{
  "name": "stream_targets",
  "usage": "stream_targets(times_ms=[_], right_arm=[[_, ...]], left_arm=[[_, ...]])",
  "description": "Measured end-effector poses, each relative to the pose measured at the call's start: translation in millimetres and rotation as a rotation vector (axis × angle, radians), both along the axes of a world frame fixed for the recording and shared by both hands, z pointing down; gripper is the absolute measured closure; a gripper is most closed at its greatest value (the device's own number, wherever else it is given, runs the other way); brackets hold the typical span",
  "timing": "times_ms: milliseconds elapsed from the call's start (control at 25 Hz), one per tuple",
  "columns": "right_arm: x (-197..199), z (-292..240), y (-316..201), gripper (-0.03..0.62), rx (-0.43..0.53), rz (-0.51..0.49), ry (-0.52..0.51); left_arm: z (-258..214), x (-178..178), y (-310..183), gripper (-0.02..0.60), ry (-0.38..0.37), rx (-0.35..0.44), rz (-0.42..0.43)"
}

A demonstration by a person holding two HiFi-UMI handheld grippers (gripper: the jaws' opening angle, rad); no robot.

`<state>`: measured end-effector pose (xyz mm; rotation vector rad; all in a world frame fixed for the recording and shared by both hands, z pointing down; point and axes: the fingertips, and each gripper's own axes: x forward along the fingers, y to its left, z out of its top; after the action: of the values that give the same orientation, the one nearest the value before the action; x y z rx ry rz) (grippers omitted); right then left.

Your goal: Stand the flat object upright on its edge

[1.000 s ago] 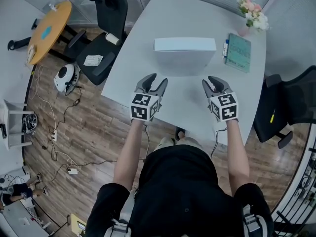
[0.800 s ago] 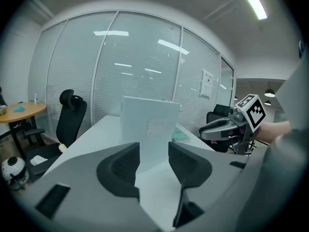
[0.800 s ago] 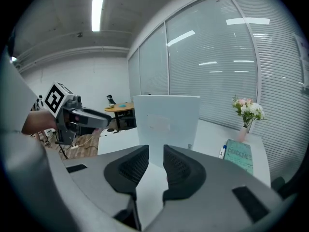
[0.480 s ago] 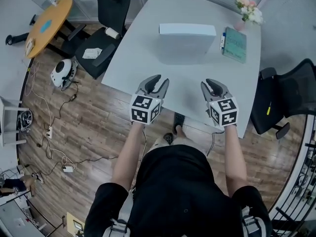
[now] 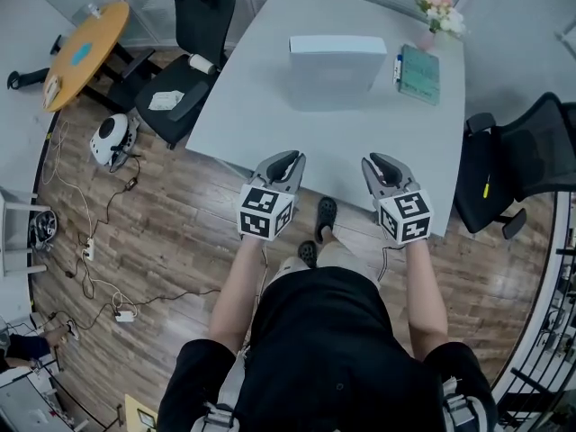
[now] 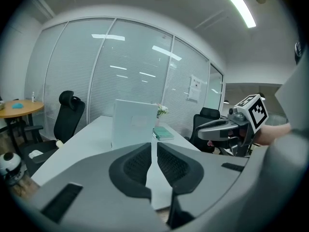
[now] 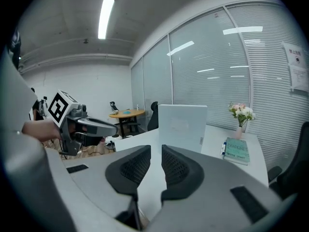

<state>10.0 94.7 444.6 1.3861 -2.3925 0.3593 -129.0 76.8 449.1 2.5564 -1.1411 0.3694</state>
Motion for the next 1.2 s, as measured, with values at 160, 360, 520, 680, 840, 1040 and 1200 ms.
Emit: stream_targets(times_ms=[160, 360, 520, 680, 840, 1040, 1200], right_arm=[[-6.9, -11.0, 17.3, 0.51, 0.028, 0.004, -0.012], [-11.5, -22.5, 29.3, 0.536, 0.058, 0.019, -0.04], [-14.5, -33.9, 35.7, 0.549, 0.067, 0.034, -0.11], [-12.2, -47.6, 36.3, 0.576, 0.094, 0.05, -0.128], [-11.1, -64.3, 41.9, 0.577, 0.114, 0.039, -0.164], [-13.1, -88.5, 52.4, 0.577, 0.168, 0.024, -0.229], [-17.1, -95.3, 60.6, 0.579, 0.189, 0.008, -0.226]], left_arm=[[-6.1, 1.0, 14.9, 0.535, 0.008, 0.016, 0.019], [-18.2, 3.1, 28.6, 0.549, 0.017, 0.042, 0.049], [-35.7, 1.3, 38.2, 0.552, 0.05, 0.073, 0.055], [-46.3, 6.0, 43.2, 0.555, 0.082, 0.079, 0.066], [-57.6, 11.9, 46.4, 0.557, 0.108, 0.09, 0.069], [-75.3, 20.2, 54.3, 0.557, 0.105, 0.14, 0.082], [-83.6, 22.6, 60.9, 0.557, 0.127, 0.148, 0.087]])
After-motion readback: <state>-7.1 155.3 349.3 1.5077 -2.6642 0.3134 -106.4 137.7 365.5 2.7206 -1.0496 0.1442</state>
